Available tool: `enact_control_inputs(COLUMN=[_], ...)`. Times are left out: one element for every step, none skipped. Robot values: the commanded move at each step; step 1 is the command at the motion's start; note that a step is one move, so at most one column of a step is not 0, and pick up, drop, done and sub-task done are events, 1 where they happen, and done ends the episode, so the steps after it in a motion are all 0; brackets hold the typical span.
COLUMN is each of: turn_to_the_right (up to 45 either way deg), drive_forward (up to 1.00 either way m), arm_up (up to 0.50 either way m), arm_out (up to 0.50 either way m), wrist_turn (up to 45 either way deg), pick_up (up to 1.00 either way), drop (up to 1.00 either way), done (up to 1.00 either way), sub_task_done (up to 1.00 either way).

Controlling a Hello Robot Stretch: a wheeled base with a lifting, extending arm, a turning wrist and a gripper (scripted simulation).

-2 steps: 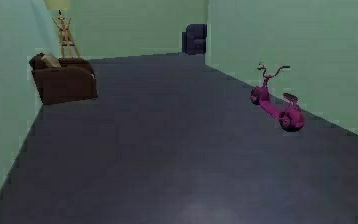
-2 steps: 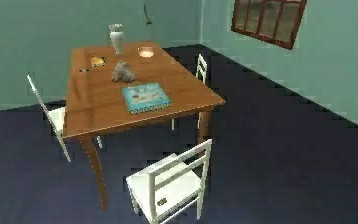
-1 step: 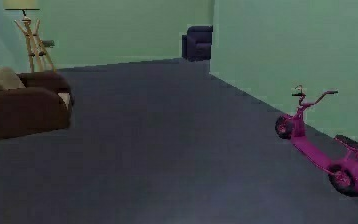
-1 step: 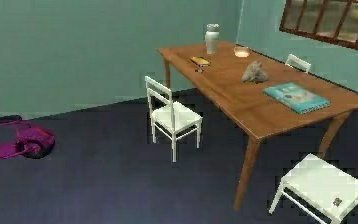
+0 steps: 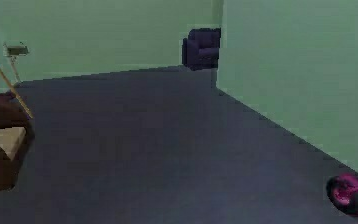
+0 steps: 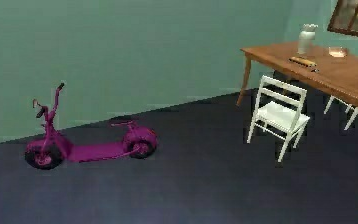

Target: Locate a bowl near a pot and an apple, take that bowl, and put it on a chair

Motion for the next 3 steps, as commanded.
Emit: enact_control_inputs(turn_to_the_right=[0.0, 3.0, 0.0], drive_forward=[1.0, 0.0, 1.0], arm_up=[0.0, 0.0, 0.0], arm_out=[0.0, 0.0, 0.0], wrist_turn=[0.0, 0.0, 0.0], pick_up=[0.0, 0.0, 0.0], drop=[0.0, 0.0, 0.0], done=[0.0, 0.0, 0.0], sub_task_done=[0.0, 0.0, 0.0])
